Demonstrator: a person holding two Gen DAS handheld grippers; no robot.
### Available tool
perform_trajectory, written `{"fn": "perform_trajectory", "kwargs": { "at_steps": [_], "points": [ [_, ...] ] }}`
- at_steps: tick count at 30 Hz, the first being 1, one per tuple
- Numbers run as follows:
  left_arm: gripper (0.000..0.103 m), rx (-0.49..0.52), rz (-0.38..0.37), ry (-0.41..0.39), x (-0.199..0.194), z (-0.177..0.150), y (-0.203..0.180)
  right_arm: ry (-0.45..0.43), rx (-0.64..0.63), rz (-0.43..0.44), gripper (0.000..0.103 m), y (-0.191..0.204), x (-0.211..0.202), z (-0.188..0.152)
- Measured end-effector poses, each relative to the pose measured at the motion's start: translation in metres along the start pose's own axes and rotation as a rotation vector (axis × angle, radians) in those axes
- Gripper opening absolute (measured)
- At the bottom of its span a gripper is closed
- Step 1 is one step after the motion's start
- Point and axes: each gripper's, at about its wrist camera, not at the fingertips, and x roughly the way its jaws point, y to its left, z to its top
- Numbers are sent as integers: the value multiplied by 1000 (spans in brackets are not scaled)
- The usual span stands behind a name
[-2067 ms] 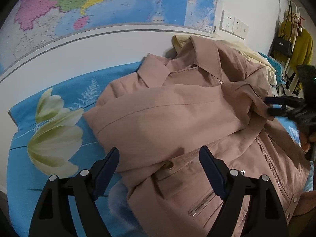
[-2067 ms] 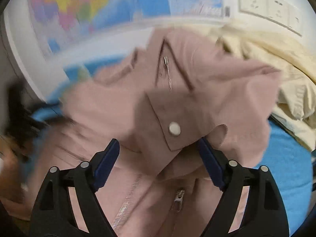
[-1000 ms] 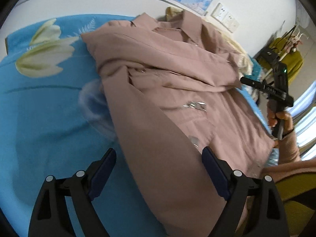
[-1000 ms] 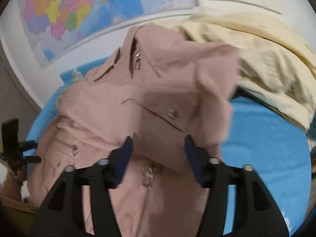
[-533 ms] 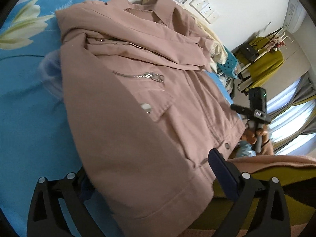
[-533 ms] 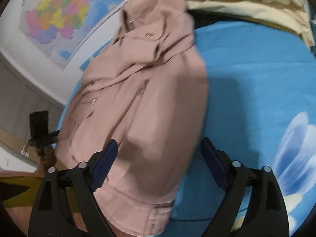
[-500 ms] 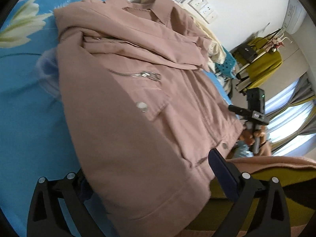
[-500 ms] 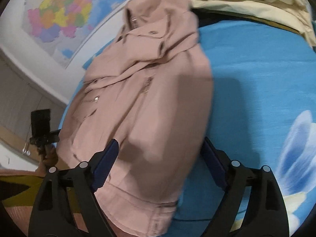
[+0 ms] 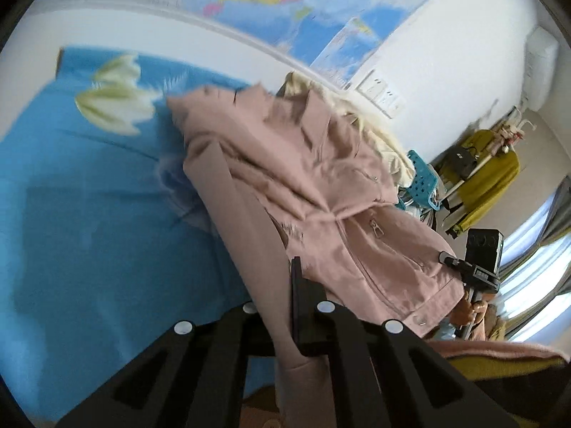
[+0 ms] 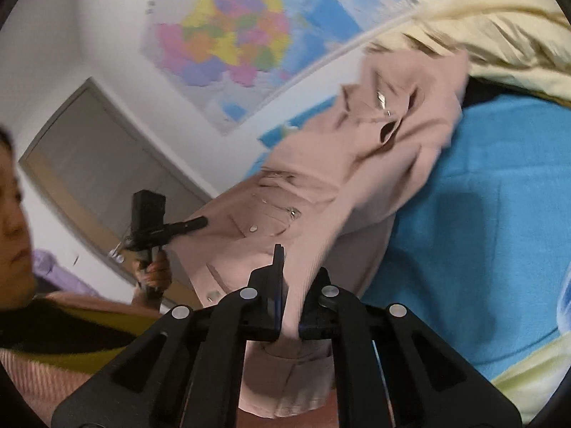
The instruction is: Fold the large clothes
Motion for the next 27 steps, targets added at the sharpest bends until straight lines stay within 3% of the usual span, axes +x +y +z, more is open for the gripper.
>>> {"fn": "perform_trajectory", "kwargs": {
  "at_steps": [3, 5, 7, 8, 10, 12, 14, 16, 18, 19, 20, 21, 22, 27],
  "points": [
    [3, 14, 11, 45, 6, -11, 3, 68, 18, -82, 14, -7, 1, -14],
    [7, 12, 13, 115, 22, -21, 13, 113, 74, -126, 31, -22, 7, -24],
    [21, -6, 27, 173, 41, -31, 24, 140, 126, -167, 34, -37, 10, -35],
    [27, -7, 27, 181, 45, -34, 27, 147, 140, -178, 42, -41, 12, -38],
    [59, -8, 22, 193, 46, -38, 32, 152, 171, -168, 57, -48, 13, -46],
    [68, -6, -21, 205, 45, -41, 30, 164, 172, -166, 58, -49, 15, -50],
    [70, 23, 1, 241, 52, -46, 24, 175, 159, -143, 58, -45, 20, -53],
    [78, 37, -8, 251, 57, -50, 20, 190, 160, -104, 58, -43, 26, -56],
    [76, 46, -26, 261, 59, -53, 15, 207, 160, -94, 44, -40, 31, -62],
    [60, 52, -18, 262, 60, -53, 13, 211, 156, -80, 26, -38, 33, -63],
    [46, 55, -13, 265, 62, -53, 12, 206, 160, -69, 14, -37, 34, -64],
    [19, 50, -1, 266, 62, -52, 12, 193, 162, -62, 13, -35, 33, -63],
    [8, 28, -2, 254, 60, -49, 14, 171, 156, -41, 11, -32, 29, -62],
    [3, -37, -53, 153, 37, -32, 15, 42, 129, 14, 6, -16, 10, -39]
  ]
}}
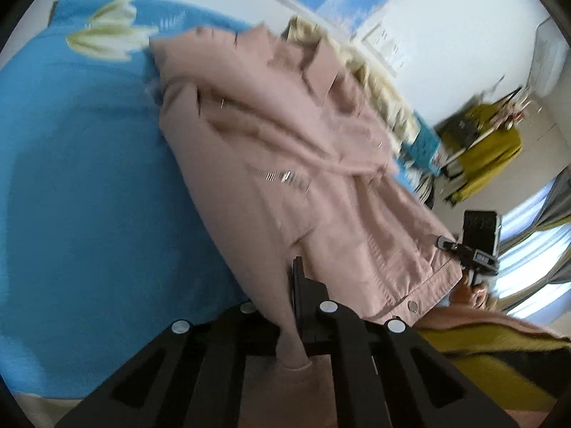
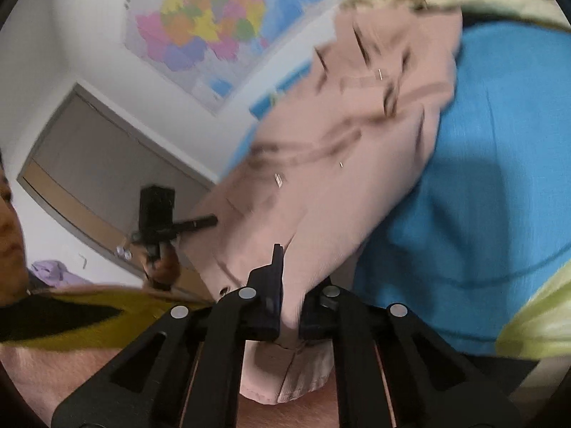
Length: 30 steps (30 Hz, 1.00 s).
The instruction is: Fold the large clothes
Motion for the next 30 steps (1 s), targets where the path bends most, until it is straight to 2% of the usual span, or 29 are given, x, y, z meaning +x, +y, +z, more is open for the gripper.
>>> {"fn": "perform_trajectory", "kwargs": {
  "at_steps": [6, 14, 25, 30],
  "points": [
    [3, 2, -6, -92, -25, 28, -13, -99, -35, 12, 6, 17, -7, 34],
    [3, -21, 8, -137, -37, 58, -12, -188, -17, 55, 6, 14, -16, 72],
    [3, -32, 37, -149, -43, 113, -13, -275, 57, 79, 6, -2, -13, 132],
    [3, -27, 74, -137, -35, 146, -12, -289, 59, 52, 6, -5, -8, 164]
  ]
}}
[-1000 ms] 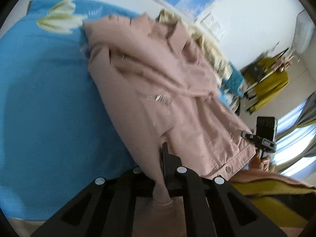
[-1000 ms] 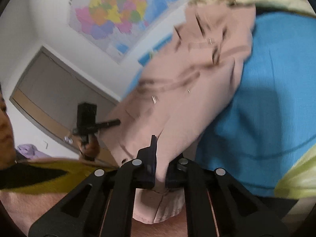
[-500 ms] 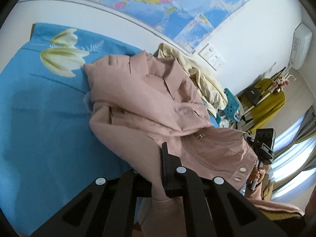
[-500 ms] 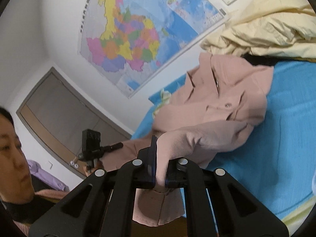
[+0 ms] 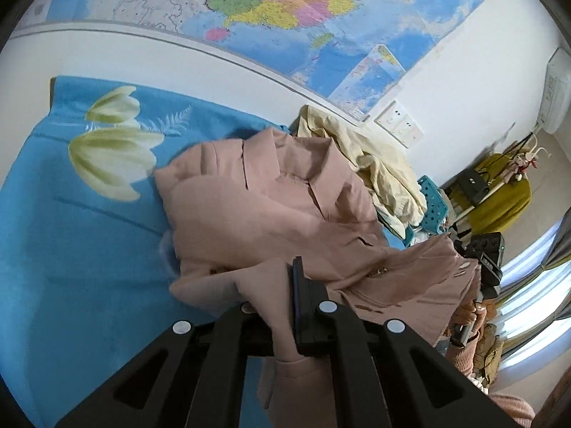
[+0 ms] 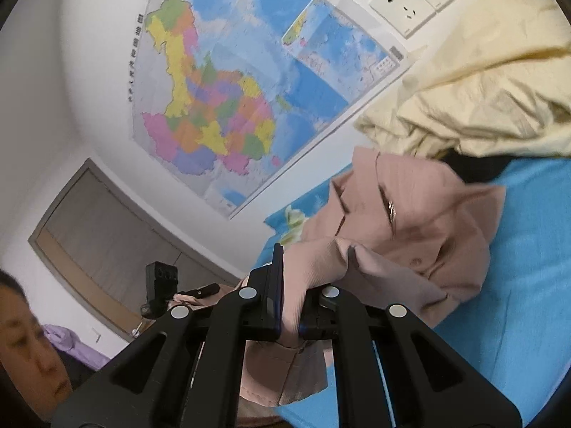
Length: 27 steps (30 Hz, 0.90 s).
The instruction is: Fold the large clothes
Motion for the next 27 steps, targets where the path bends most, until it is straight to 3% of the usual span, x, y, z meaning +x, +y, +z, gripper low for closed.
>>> {"fn": "perform_trajectory", "kwargs": {
  "at_steps": [12, 27],
  "points": [
    [3, -12, 75, 40, 40, 78, 10, -6, 40, -71, 6, -15, 40, 63],
    [3, -65, 170, 129, 103, 129, 48, 26, 158, -195, 6, -69, 82, 99]
  ]
}}
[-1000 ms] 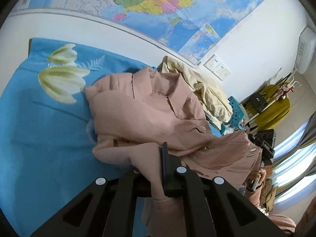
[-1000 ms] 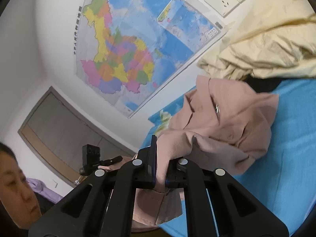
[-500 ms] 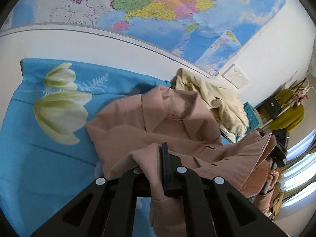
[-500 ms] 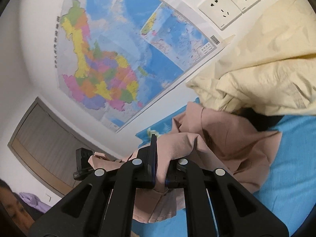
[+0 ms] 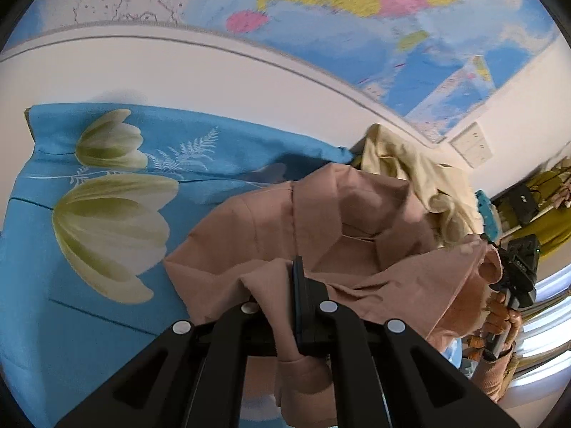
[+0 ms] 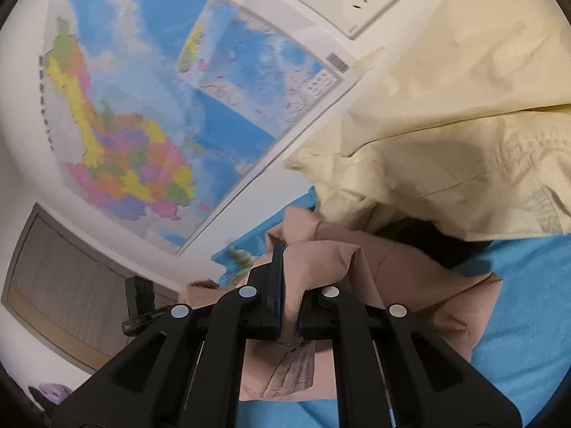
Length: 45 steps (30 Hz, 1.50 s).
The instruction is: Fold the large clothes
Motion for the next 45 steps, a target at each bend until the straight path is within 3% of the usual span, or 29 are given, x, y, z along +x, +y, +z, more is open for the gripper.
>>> {"fn": "perform_trajectory", "kwargs": {
  "at_steps": [16, 18, 20, 21, 23, 26, 30, 34, 36, 39, 42, 43, 44, 45],
  "points": [
    [4, -94, 27, 93, 55, 30, 31, 60, 39, -97, 11, -22, 40, 21],
    [4, -98, 30, 100, 60, 32, 34, 72, 27, -109, 16, -19, 42, 23],
    [4, -113, 25, 107, 64, 33, 37, 80, 15, -93, 33, -14, 40, 25],
    [4, -122, 22, 111, 66, 34, 39, 81, 6, -92, 36, -10, 38, 26],
    [4, -128, 16, 112, 68, 36, 41, 71, -8, -51, 55, 0, 28, 27],
    [4, -136, 11, 115, 72, 38, 43, 11, -90, -47, 65, 22, 6, 28],
    [5, -150, 4, 125, 79, 41, 43, -18, -228, -45, 64, 54, -8, 14],
    [6, -147, -1, 124, 80, 42, 42, 160, -500, -137, 62, 94, 31, -35],
    [6, -138, -1, 112, 77, 41, 39, 247, -612, -248, 62, 99, 62, -62],
    [18, -111, -7, 91, 71, 39, 33, 348, -693, -350, 66, 92, 108, -91],
    [39, -73, 16, 37, 58, 37, 27, 345, -803, -494, 65, 83, 144, -107],
    [41, -59, 20, 22, 54, 37, 25, 351, -815, -510, 50, 81, 151, -108],
    [41, -51, 18, 7, 48, 35, 23, 348, -839, -543, 21, 78, 160, -109],
    [42, -46, 14, 1, 45, 35, 22, 354, -836, -552, 9, 76, 165, -108]
  ]
}}
